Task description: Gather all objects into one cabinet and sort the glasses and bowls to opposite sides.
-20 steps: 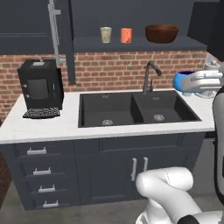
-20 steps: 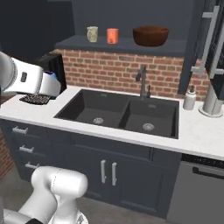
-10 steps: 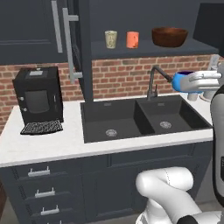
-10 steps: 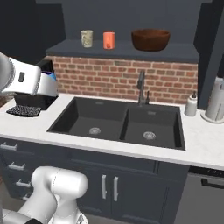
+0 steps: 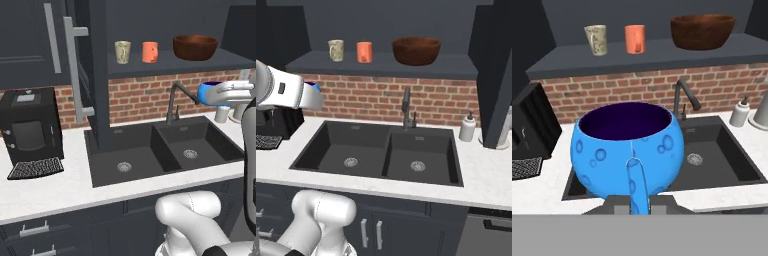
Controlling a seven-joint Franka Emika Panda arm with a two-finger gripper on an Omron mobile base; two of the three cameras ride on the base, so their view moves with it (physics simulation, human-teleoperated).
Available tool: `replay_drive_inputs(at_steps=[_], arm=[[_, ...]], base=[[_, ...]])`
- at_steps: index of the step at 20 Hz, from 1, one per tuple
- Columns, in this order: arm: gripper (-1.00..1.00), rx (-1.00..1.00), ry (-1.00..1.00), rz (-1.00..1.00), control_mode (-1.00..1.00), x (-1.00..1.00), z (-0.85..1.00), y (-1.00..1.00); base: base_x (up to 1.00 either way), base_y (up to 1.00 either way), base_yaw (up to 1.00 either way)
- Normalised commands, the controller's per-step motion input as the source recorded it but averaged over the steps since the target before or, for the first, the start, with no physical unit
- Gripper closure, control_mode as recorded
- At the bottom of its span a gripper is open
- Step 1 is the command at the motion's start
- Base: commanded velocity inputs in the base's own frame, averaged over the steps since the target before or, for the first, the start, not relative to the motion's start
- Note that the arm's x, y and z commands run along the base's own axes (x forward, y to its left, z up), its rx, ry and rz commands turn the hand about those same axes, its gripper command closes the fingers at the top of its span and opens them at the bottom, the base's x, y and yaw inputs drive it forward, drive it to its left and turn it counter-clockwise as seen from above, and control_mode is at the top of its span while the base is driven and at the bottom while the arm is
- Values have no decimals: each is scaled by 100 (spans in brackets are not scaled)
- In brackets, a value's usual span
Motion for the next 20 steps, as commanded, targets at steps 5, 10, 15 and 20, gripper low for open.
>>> replay_drive_inputs(at_steps=[5, 10, 15, 20], arm=[[100, 0, 0, 0, 100, 0, 0, 0], [100, 0, 0, 0, 100, 0, 0, 0], [100, 0, 0, 0, -100, 12, 0, 20], [100, 0, 0, 9, -100, 47, 0, 54]], base=[[38, 19, -4], [20, 30, 0], [13, 23, 0], [0, 0, 0]])
